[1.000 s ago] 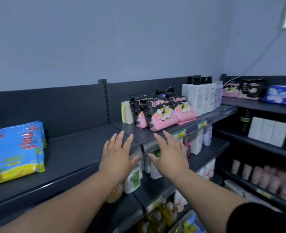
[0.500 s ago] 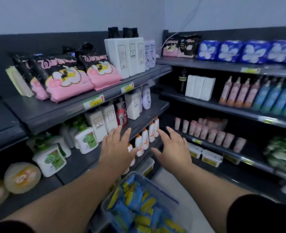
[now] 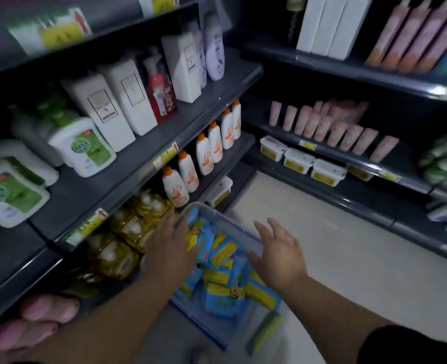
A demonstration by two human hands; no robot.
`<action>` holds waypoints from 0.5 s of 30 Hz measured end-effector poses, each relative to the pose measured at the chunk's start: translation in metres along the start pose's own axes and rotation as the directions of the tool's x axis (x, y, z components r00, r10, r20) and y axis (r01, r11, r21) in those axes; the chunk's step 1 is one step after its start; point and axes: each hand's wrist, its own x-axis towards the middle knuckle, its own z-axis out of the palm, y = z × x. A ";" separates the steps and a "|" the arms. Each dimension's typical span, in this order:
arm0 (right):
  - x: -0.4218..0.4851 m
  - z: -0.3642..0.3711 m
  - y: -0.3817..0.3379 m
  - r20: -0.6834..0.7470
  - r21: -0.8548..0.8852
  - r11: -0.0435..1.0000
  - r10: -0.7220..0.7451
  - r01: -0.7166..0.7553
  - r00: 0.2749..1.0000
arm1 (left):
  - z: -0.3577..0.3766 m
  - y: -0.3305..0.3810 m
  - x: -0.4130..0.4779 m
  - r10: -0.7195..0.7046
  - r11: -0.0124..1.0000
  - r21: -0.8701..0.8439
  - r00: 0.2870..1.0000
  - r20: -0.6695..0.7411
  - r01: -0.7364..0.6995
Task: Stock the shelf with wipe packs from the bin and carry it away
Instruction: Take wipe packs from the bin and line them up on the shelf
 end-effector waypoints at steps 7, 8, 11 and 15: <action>0.035 0.109 0.010 0.182 0.031 0.996 0.074 -0.081 0.980 | 0.101 -0.042 0.027 -0.033 0.998 -0.038 0.966 0.256 0.044; 0.041 0.123 0.010 0.197 0.041 0.996 0.075 -0.084 0.978 | 0.115 -0.047 0.033 -0.032 0.998 -0.046 0.962 0.273 0.046; 0.065 0.161 0.007 0.235 0.073 0.992 0.080 -0.099 0.969 | 0.147 -0.058 0.056 -0.023 0.998 -0.053 0.948 0.317 0.042; 0.099 0.200 0.007 0.235 0.100 0.987 0.098 -0.125 0.967 | 0.171 -0.061 0.092 0.057 0.998 -0.052 0.941 0.333 -0.042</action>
